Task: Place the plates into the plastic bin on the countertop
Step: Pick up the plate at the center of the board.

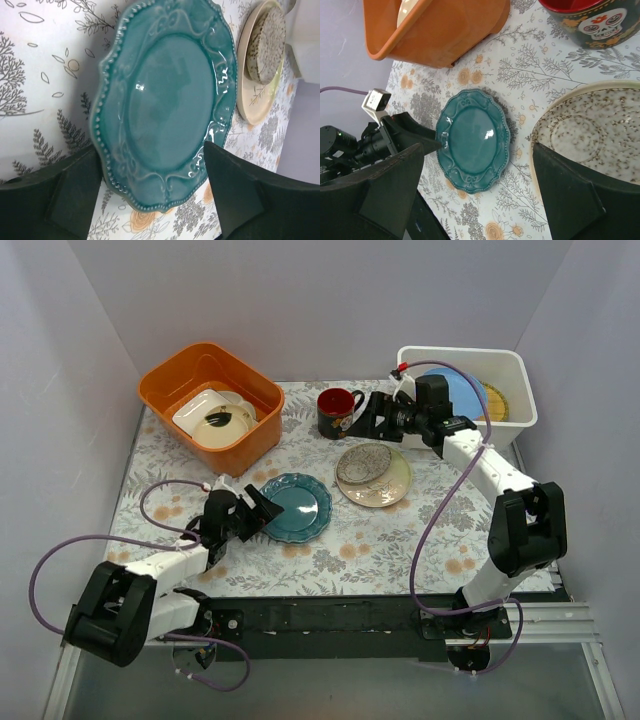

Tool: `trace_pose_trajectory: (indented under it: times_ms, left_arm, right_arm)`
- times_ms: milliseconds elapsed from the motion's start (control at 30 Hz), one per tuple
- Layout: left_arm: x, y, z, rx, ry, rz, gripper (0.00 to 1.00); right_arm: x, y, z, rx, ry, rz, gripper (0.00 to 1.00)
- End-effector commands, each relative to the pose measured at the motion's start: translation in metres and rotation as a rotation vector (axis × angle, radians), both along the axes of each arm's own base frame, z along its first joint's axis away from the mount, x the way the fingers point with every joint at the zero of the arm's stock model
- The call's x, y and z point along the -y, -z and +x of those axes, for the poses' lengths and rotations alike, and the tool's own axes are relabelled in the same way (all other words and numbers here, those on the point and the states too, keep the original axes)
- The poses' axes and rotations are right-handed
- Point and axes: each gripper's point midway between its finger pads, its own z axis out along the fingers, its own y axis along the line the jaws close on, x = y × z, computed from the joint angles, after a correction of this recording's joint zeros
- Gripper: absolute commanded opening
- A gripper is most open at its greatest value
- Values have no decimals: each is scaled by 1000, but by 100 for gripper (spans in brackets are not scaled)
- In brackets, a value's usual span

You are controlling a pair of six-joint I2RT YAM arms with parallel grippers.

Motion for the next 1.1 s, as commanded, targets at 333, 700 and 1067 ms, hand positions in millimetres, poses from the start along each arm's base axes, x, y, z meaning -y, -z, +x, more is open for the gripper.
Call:
trace_pose_trajectory:
  times_ms: [333,700,1067]
  left_arm:
    - [0,65,-34,-204,25,-2,40]
    - [-10,65,-39,-243,-32,30,0]
    - [-13,12,-19,-98,-75,8,0]
  right_arm:
    - [-13,20,-15,-31,-76,38,94]
    - [-16,38,-25,-74,-100,42,93]
    - [-17,63,-41,-131,-130,35,93]
